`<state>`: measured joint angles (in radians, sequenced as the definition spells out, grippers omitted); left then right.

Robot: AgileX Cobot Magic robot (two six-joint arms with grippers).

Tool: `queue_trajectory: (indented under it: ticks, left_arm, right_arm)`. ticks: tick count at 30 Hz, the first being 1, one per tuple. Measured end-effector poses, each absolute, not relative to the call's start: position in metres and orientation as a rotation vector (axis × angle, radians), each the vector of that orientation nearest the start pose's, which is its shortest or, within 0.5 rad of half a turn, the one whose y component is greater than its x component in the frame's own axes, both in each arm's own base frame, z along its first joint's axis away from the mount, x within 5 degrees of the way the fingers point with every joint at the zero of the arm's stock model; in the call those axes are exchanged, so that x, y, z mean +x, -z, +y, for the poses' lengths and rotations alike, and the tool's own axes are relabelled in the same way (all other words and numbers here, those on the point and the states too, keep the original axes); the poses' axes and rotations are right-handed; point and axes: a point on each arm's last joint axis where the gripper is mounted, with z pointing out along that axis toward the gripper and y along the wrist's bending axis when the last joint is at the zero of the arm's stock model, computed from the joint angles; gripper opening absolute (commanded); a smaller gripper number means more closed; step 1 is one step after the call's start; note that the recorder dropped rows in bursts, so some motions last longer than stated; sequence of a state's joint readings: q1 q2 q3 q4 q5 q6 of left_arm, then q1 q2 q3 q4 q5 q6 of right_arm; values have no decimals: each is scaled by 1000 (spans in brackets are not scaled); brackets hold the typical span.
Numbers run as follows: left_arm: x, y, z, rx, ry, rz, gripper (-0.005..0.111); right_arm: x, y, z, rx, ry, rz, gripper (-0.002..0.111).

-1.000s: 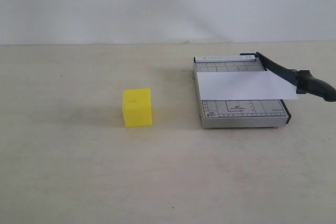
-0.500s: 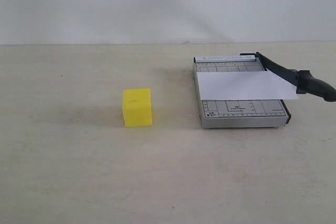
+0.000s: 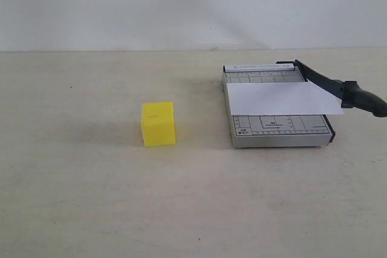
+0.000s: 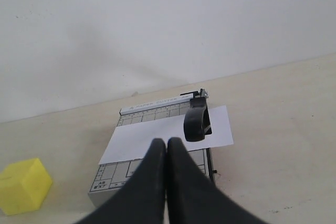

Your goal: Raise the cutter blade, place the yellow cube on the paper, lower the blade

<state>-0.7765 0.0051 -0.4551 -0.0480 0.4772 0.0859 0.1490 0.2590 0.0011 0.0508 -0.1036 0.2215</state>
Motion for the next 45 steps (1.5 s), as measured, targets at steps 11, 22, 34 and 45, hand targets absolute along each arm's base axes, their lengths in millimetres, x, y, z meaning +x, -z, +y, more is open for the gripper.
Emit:
queue_trajectory:
  ticks: [11,22,34,45]
  left_arm:
    - [33,-250,-35,592,614,1327,4]
    - [40,-222,-38,552,626,1357,4]
    - [45,-222,-32,395,585,1366,4]
    - [46,-218,-31,367,576,1417,4]
  right_arm:
    - [78,-206,11,105,-318,1638,0]
    - [78,-206,11,105,-318,1638,0]
    - [78,-206,11,105,-318,1638,0]
    - [78,-206,11,105,-318,1638,0]
